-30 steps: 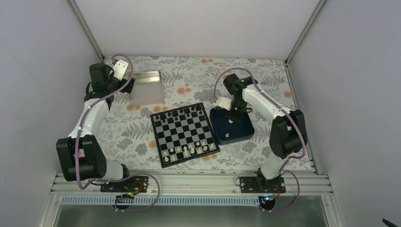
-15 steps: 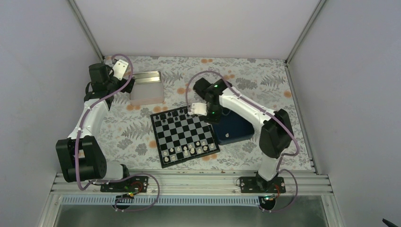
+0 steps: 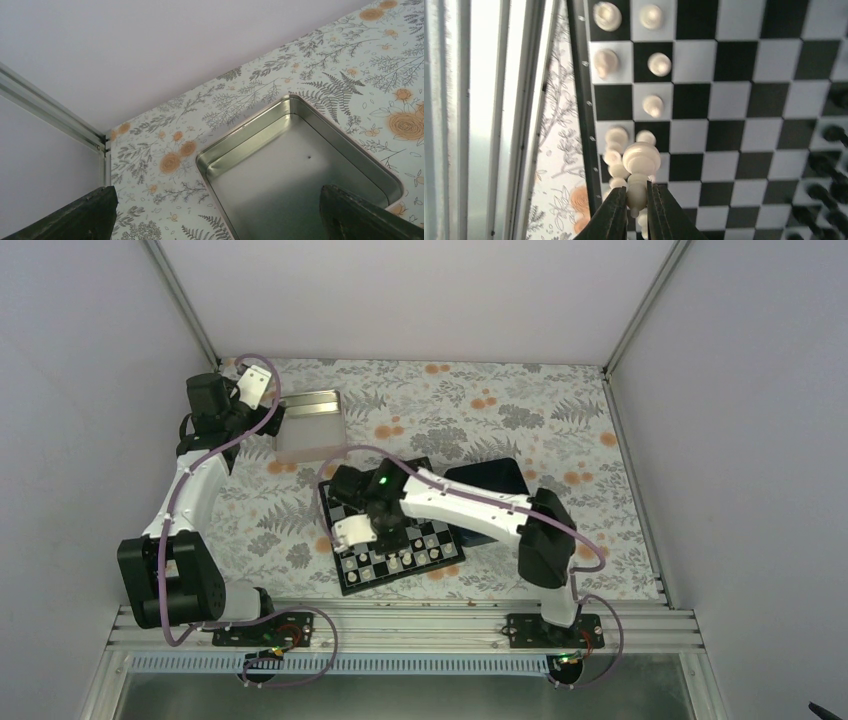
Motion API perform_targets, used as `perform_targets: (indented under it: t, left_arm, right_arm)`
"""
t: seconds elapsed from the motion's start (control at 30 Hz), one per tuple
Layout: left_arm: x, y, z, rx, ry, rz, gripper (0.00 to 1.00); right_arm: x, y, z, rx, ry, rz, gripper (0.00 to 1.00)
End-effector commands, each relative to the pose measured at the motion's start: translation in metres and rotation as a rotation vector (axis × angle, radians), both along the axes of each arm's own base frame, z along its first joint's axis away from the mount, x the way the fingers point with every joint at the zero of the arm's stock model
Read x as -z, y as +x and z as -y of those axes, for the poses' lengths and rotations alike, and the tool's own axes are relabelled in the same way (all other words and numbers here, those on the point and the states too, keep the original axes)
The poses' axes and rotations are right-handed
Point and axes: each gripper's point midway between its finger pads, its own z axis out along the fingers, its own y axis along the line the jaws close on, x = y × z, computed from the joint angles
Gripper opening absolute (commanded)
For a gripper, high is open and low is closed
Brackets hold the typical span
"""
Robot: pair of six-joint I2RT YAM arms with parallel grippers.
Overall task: Set up the chess pieces on the board
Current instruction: Place the chess piece on the chessboard.
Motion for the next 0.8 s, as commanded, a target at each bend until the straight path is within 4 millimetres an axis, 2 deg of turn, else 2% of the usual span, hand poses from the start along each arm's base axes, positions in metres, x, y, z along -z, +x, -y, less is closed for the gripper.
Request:
perform_targets:
  t: [0.0,0.17,0.3,0.77]
  left_arm:
    - [-0.019,-0.001,0.002,0.011,-0.011,0.045,1.0]
    - [-0.02,-0.002,0.003,0.014,-0.012,0.051,1.0]
    - [-0.022,-0.003,0.004,0.019,-0.015,0.056,1.0]
    - [-0.024,-0.005,0.004,0.02,-0.015,0.064,1.0]
  right_arm:
    - [0.013,-0.019,-0.014,-0.06,-0.024,-0.04,0.11]
    - [0.03,-0.033,-0.018,-0.094,-0.06,-0.077,0.12]
    - [0.041,-0.035,-0.016,-0.096,-0.084,-0.089,0.12]
    - [0.06,-0.036,-0.019,-0.115,-0.107,-0.111,0.13]
